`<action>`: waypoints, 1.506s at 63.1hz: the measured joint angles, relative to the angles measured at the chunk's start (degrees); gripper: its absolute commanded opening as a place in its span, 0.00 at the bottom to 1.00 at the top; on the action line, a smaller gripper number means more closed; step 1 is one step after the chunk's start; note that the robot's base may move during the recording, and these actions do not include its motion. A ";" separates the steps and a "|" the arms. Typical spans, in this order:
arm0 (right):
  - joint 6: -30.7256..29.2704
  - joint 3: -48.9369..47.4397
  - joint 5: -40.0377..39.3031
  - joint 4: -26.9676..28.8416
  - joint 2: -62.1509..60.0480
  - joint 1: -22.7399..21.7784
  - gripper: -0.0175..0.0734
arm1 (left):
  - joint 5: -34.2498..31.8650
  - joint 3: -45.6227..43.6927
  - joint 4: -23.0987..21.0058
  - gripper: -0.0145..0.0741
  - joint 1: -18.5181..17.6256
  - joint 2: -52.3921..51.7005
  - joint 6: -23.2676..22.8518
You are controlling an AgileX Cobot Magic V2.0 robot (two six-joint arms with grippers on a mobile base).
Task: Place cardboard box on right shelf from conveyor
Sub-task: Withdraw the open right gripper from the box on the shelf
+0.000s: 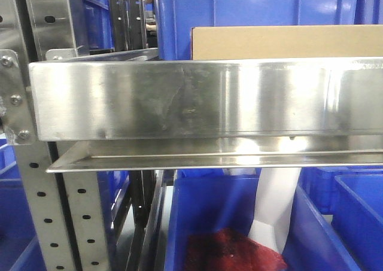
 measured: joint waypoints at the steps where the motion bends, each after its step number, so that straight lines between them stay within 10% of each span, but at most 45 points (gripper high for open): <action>1: 0.00 0.83 -0.30 0.10 -0.89 -0.18 0.26 | 0.00 0.00 0.00 0.03 0.00 0.00 0.00; 21: 1.97 14.63 -9.33 0.12 -7.30 -0.72 0.26 | 0.00 0.00 0.00 0.03 0.00 0.00 0.00; 95: 3.71 15.18 -11.59 0.23 -7.96 -0.72 0.26 | 0.00 0.00 0.00 0.03 0.00 0.00 0.00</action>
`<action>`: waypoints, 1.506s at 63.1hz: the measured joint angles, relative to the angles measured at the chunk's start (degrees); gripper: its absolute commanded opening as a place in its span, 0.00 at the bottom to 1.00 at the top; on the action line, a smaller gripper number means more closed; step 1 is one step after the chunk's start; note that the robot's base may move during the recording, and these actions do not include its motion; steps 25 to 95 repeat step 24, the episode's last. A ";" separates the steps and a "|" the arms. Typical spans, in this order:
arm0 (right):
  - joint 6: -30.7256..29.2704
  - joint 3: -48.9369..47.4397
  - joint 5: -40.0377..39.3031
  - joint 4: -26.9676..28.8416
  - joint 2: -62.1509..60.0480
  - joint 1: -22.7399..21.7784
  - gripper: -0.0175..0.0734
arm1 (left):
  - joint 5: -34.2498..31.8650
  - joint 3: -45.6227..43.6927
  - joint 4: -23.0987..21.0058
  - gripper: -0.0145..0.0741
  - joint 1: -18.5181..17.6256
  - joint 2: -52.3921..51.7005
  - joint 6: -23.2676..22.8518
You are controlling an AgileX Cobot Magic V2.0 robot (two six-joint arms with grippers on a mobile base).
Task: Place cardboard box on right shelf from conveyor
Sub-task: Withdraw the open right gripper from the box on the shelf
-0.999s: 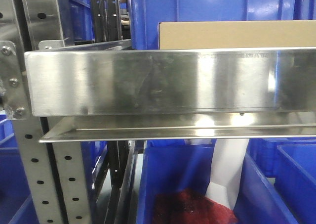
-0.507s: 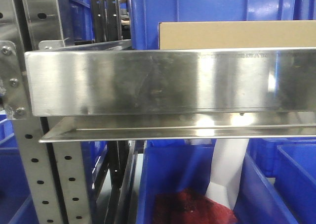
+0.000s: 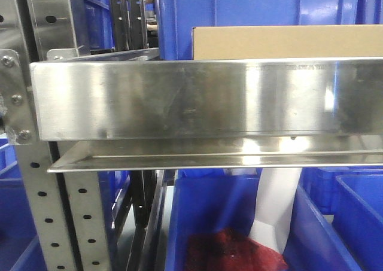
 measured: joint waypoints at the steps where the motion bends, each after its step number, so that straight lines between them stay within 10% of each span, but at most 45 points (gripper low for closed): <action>1: 0.00 0.00 0.00 0.00 0.00 0.00 0.26 | 0.00 0.00 0.00 0.03 0.00 0.00 0.00; 95: 0.10 0.00 0.00 0.00 0.00 0.00 0.26 | 0.00 0.00 0.00 0.03 0.00 0.00 0.00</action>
